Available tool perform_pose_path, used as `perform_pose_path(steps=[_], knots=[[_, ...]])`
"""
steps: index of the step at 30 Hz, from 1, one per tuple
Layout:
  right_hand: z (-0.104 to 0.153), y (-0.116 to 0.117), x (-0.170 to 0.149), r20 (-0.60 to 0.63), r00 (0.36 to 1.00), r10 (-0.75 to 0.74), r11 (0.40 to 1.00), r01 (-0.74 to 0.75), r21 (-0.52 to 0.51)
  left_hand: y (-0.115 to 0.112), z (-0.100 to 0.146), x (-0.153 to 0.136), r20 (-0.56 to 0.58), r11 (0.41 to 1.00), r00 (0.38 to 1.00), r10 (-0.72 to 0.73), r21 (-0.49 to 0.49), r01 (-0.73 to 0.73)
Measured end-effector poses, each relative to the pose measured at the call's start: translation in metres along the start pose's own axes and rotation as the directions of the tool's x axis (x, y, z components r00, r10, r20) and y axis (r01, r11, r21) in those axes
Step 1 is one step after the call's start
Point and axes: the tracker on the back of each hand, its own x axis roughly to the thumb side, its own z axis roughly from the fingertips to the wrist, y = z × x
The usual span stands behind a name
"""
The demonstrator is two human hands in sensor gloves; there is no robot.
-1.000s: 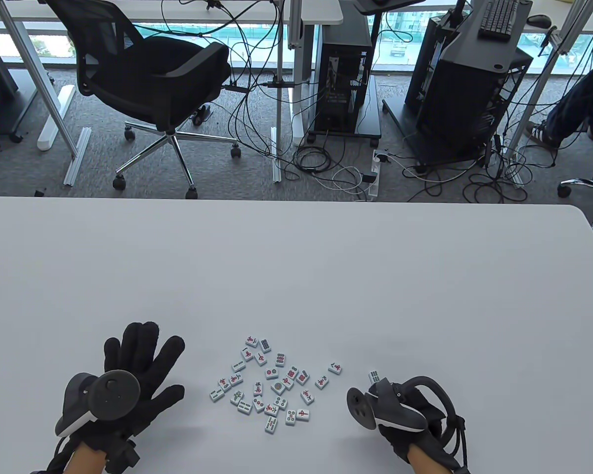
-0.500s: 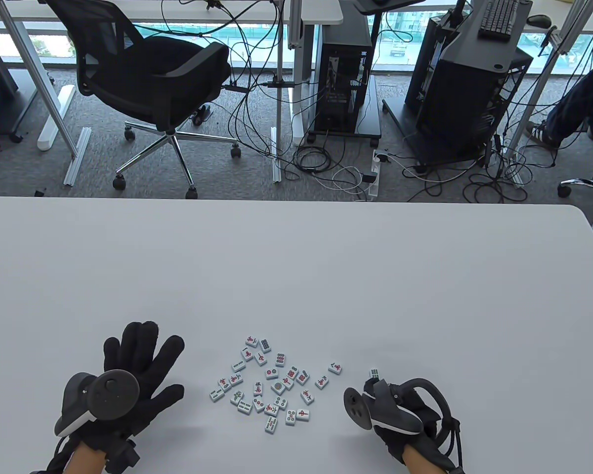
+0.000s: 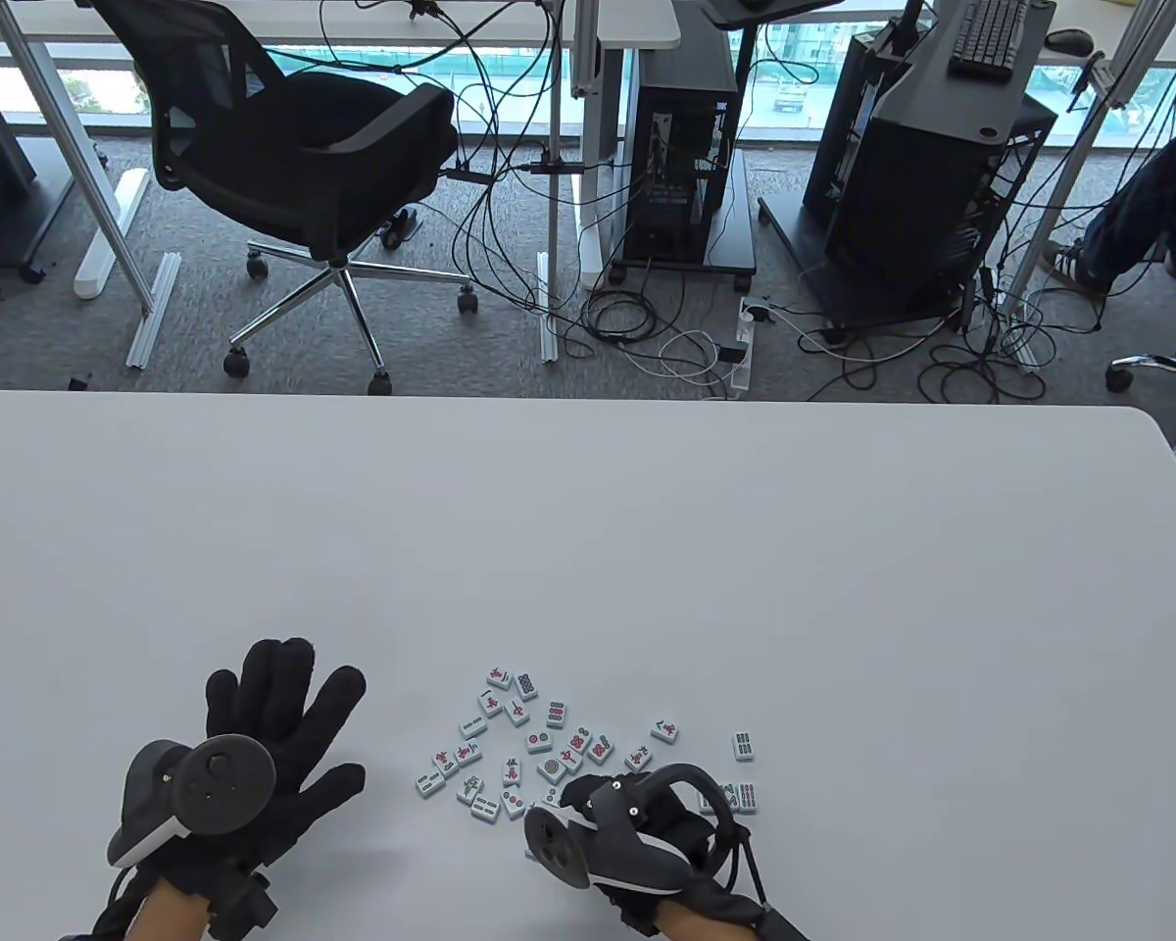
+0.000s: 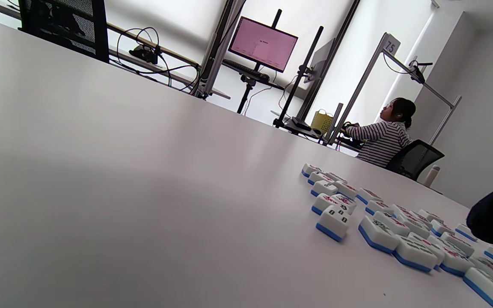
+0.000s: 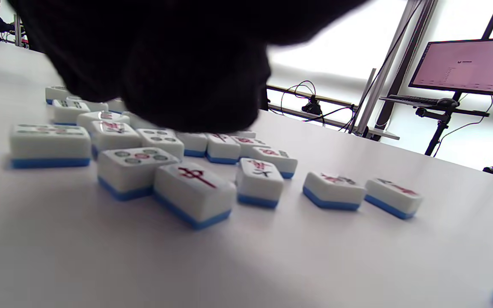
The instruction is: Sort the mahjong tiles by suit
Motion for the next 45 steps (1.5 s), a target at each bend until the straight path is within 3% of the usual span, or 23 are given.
perform_pose_path(steps=[9, 13, 17, 24, 32, 38, 42, 45], knots=[[0.001, 0.003, 0.031, 0.061, 0.99, 0.124, 0.992, -0.125, 0.011, 0.0, 0.0, 0.0, 0.006, 1.0, 1.0, 0.001, 0.004, -0.001], [0.006, -0.002, 0.038, 0.081, 0.995, 0.057, 0.998, -0.06, 0.034, 0.0, 0.0, 0.0, 0.004, 1.0, 1.0, 0.0, 0.003, 0.0], [0.007, -0.004, 0.042, 0.101, 0.994, -0.041, 0.989, 0.026, 0.147, 0.0, 0.0, 0.0, 0.004, 1.0, 1.0, 0.003, 0.005, -0.004], [0.006, 0.002, 0.053, 0.128, 0.989, 0.071, 0.985, -0.09, 0.146, 0.0, 0.0, 0.001, 0.004, 1.0, 1.0, 0.0, 0.001, 0.0], [0.0, 0.008, 0.053, 0.095, 0.995, 0.014, 0.971, -0.036, 0.235, 0.0, 0.0, 0.001, 0.003, 1.0, 1.0, 0.001, -0.003, -0.001], [0.0, 0.007, 0.043, 0.099, 0.992, -0.073, 0.979, 0.053, 0.198, 0.0, 0.0, 0.001, 0.0, 1.0, 1.0, -0.001, -0.005, 0.001], [-0.001, -0.015, 0.015, 0.091, 0.98, -0.176, 0.98, 0.166, 0.107, 0.0, 0.0, 0.001, 0.001, 1.0, 1.0, 0.006, 0.001, -0.006], [-0.004, -0.037, -0.018, 0.049, 0.991, -0.125, 0.992, 0.125, 0.004, 0.0, 0.0, 0.001, 0.0, 1.0, 1.0, 0.008, 0.001, -0.008]])
